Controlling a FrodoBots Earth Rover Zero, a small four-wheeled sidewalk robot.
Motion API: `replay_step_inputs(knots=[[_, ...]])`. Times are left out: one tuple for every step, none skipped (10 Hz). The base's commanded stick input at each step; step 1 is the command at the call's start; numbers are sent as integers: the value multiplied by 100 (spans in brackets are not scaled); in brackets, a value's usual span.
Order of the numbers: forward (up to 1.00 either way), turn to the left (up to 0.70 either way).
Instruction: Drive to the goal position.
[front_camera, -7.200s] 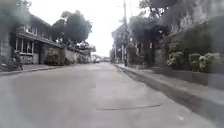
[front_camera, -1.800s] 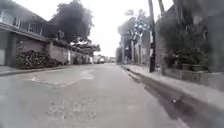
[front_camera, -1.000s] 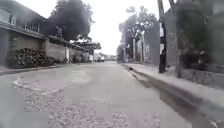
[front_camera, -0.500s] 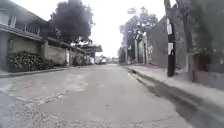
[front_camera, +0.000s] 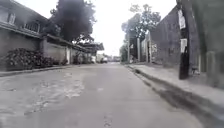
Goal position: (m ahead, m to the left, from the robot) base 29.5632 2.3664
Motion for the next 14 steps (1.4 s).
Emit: replay_step_inputs(knots=[[100,0],[100,0],[100,0],[100,0],[100,0],[100,0],[100,0],[100,0],[100,0],[100,0],[100,0],[100,0],[100,0],[100,0]])
